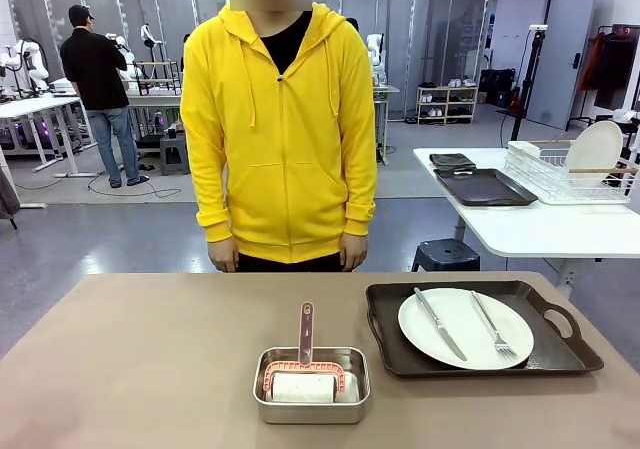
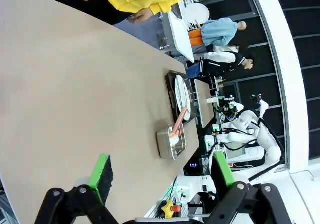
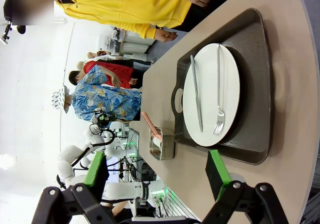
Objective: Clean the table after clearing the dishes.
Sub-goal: When the right (or left) Handle tray is removed, use the right hand (or left hand) to clean the right (or left) side of the table with the Lint Roller.
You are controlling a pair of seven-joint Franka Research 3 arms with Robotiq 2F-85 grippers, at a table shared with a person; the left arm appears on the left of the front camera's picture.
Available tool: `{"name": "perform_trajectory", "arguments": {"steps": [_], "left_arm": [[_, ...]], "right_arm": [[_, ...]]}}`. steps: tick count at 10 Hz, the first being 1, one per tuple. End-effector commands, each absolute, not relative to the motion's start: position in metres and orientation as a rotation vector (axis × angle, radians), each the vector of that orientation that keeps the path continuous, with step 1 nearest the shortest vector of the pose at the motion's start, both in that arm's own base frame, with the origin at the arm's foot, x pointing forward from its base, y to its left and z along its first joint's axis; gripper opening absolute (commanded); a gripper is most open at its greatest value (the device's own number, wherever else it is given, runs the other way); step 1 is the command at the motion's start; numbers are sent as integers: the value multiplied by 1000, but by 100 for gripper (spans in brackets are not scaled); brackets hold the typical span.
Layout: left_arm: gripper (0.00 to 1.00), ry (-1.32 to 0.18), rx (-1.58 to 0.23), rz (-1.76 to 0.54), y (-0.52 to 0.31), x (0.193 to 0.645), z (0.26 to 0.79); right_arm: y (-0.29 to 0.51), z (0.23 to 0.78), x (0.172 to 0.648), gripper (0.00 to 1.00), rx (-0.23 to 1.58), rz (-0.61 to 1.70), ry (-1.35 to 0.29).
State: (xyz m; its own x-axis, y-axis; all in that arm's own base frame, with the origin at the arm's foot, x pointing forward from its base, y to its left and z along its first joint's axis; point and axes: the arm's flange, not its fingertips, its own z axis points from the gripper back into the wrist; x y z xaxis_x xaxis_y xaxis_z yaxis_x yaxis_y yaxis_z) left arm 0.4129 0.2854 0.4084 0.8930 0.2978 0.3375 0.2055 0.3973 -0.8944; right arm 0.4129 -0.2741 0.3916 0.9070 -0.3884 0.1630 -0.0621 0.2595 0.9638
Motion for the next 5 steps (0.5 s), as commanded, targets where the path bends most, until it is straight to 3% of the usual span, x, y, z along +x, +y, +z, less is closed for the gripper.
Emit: {"name": "perform_trajectory", "arguments": {"steps": [1, 5], "left_arm": [[100, -484, -1170, 71, 282, 406, 412], [100, -484, -1170, 71, 282, 406, 412]], "right_arm": [[-273, 395, 412, 100, 1304, -222, -411], [-273, 395, 412, 100, 1304, -222, -411]]}}
